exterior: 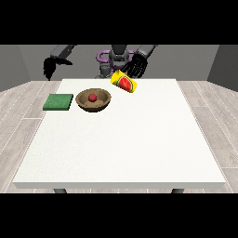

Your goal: Pick the cup and pour the ball into the bowl, then pick the bowl and place it on the pad

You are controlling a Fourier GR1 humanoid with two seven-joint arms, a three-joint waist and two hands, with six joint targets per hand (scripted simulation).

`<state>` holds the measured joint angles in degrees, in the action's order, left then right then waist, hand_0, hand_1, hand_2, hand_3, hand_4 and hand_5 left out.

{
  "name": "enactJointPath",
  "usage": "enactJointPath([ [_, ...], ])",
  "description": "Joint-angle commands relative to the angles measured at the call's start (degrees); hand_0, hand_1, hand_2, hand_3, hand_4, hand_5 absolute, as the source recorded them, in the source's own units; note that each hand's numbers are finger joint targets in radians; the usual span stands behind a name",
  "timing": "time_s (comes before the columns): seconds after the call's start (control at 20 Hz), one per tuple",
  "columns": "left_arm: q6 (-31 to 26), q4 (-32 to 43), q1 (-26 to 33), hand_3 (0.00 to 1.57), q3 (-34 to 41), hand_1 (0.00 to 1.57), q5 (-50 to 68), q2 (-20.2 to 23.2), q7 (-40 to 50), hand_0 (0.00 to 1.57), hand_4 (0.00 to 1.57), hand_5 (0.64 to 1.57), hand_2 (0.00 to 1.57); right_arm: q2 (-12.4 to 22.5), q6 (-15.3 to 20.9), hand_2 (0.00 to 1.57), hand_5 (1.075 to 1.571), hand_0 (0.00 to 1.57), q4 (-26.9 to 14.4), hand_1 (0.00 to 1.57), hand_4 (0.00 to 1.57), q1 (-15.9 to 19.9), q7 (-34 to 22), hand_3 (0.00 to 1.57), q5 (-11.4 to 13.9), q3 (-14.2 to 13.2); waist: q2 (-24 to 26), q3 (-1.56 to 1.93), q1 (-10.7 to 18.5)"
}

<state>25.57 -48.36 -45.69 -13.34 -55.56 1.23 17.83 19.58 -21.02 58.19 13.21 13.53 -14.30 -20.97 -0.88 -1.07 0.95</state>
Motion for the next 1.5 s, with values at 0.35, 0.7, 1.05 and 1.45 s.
enactJointPath([
  [0.35, -6.8, -18.79, 15.18, 0.0, 6.02, 0.0, 43.45, -1.21, -24.34, 0.0, 0.0, 1.565, 0.0, -8.69, 11.25, 0.0, 1.571, 0.0, 1.48, 0.0, 0.21, 3.97, 2.78, 0.0, 3.37, 2.18, -7.98, 0.87, 5.95],
  [0.7, -13.97, -17.3, 19.98, 0.0, 9.29, 0.0, 48.14, 1.02, -34.4, 0.0, 0.0, 1.563, 0.0, -11.62, 17.19, 0.0, 1.57, 0.0, -2.8, 0.0, 0.33, 9.64, 3.0, 0.0, 4.81, 3.84, -9.21, 1.07, 5.24],
  [1.05, -20.35, -26.0, 22.21, 0.0, 9.68, 0.0, 49.96, 4.76, -29.08, 0.0, 0.0, 1.564, 0.0, -7.7, 16.68, 0.0, 1.566, 0.0, -16.05, 0.0, 0.24, 12.97, 10.57, 0.0, 3.15, -0.41, -8.82, 1.12, 9.13],
  [1.45, -18.62, -27.56, 18.63, 0.0, 11.91, 0.0, 48.57, 5.17, -27.71, 0.0, 0.0, 1.566, 0.0, -7.31, 15.62, 0.0, 1.563, 0.0, -24.65, 0.0, 0.1, 18.73, 14.93, 0.0, 3.3, 0.6, -13.04, 1.12, 7.53],
])
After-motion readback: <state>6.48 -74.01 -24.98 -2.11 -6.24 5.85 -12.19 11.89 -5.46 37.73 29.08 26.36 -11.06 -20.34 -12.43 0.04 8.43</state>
